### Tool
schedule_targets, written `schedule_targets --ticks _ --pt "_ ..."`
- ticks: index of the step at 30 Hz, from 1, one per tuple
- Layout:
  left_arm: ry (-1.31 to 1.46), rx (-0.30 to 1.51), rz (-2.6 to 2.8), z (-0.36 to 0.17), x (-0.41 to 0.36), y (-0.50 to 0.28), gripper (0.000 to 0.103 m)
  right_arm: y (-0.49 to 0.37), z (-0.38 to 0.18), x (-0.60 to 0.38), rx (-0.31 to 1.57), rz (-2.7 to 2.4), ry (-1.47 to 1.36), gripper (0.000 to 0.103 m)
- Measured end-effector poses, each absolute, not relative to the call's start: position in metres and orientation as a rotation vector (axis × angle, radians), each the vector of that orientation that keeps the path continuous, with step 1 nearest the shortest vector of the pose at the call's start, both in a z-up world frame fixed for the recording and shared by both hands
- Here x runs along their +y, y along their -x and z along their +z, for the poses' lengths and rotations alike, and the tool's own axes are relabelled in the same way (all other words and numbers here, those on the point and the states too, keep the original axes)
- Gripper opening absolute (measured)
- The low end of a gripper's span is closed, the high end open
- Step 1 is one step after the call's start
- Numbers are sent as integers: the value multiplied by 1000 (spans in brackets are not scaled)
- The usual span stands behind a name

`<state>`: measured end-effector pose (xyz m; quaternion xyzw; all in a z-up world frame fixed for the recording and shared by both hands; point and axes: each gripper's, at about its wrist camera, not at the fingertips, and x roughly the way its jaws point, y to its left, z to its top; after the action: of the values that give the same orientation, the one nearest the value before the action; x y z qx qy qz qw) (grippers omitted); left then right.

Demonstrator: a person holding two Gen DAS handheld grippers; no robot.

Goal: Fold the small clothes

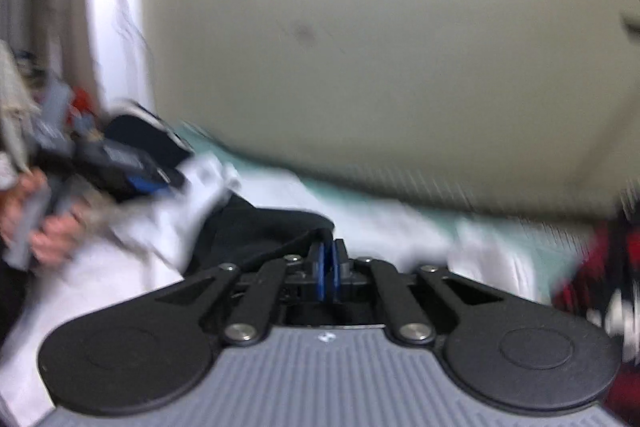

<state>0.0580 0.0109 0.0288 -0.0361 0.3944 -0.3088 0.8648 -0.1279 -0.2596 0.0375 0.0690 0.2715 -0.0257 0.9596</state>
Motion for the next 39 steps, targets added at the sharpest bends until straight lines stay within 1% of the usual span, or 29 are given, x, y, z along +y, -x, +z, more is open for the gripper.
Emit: schedule_targets --ticks 1,2,4,5,6,8,10,14,16,20,21,22,24,26,29,31,33,35,36,39 --pt "51 840 -640 22 7 -59 44 128 22 -261 604 -90 -152 8" --pt "31 854 -629 17 4 -61 43 130 12 -263 639 -114 -172 18" --pt "24 845 -629 16 3 -59 44 143 11 -266 592 -118 -221 48" --pt "34 843 -629 18 4 -58 45 150 18 -268 538 -114 -236 57" --pt "47 833 -637 19 6 -57 45 155 26 -267 484 -112 -237 61" --pt "67 813 -664 24 7 -53 45 157 44 -262 413 -91 -210 59" --pt "64 793 -679 28 6 -48 45 146 56 -250 382 -50 -181 55" --pt "50 789 -724 27 0 -44 46 109 59 -225 376 47 -167 54" --pt "28 805 -737 22 -5 -45 47 86 47 -213 417 89 -169 54" --pt "-23 829 -738 12 -14 -45 48 70 5 -217 592 43 -185 53" --pt "-34 820 -738 10 -16 -45 49 66 -1 -226 640 23 -233 46" --pt "-47 811 -738 10 -18 -43 52 70 0 -240 607 6 -310 31" --pt "-69 794 -746 9 -21 -40 56 74 -5 -261 596 -2 -425 29" --pt "-99 773 -747 8 -24 -35 59 76 -10 -275 575 8 -528 29" --pt "-137 748 -744 6 -28 -31 63 74 -14 -285 564 30 -599 31" --pt "-156 737 -741 4 -30 -30 65 75 -12 -285 562 49 -600 39" --pt "-171 730 -738 3 -33 -28 66 72 -12 -285 561 65 -596 42" --pt "-180 726 -738 2 -34 -27 68 80 -14 -283 558 73 -599 44" --pt "-183 727 -744 2 -35 -27 71 83 -12 -285 558 77 -600 45" --pt "-200 721 -743 2 -38 -24 73 83 -11 -285 557 87 -599 48"
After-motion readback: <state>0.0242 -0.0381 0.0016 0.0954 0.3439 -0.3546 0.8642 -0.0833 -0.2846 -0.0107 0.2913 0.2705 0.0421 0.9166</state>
